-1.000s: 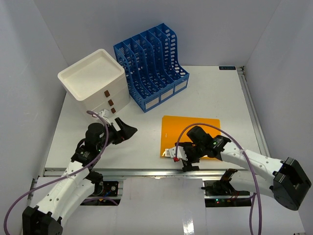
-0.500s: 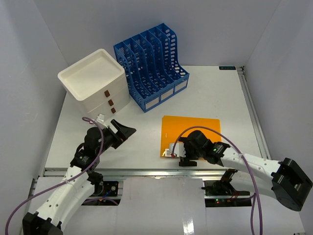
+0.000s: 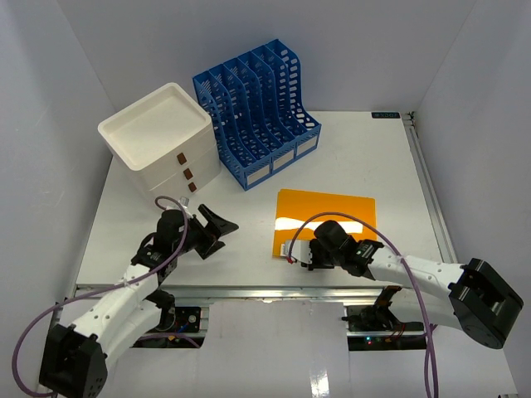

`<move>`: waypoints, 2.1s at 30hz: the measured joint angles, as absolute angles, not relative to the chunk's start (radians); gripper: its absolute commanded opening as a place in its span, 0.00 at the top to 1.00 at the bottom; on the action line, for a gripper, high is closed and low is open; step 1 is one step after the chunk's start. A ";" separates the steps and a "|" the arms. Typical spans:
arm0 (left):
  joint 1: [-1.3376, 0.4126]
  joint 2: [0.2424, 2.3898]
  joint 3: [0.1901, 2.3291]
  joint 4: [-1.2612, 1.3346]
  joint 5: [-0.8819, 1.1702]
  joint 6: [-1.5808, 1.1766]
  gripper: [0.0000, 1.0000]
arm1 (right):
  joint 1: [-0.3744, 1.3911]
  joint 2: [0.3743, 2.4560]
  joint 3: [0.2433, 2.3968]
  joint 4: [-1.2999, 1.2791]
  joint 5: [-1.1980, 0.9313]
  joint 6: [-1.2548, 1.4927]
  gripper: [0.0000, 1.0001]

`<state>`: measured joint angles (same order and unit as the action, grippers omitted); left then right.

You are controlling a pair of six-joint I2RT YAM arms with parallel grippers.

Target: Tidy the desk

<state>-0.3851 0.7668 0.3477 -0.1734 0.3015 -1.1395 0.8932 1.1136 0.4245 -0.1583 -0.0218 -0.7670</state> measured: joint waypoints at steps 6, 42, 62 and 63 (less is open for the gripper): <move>-0.490 0.918 0.353 -0.142 0.297 -1.177 0.02 | 0.893 1.096 0.440 -0.197 -0.057 -0.768 0.92; -0.815 1.634 0.675 0.110 0.188 -1.482 0.73 | 0.842 0.911 0.452 -0.308 -0.211 -0.765 0.92; -0.834 1.539 0.767 0.238 0.191 -1.567 1.00 | 0.826 0.798 0.633 -0.418 -0.222 -0.733 0.10; -0.834 1.540 0.797 0.227 0.188 -1.567 1.00 | 0.825 0.805 0.660 -0.418 -0.209 -0.722 0.10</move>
<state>-0.8345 1.5398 0.7974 0.2266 0.1884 -1.5666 0.8250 0.8047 0.6599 -0.4183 -0.2088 -0.7218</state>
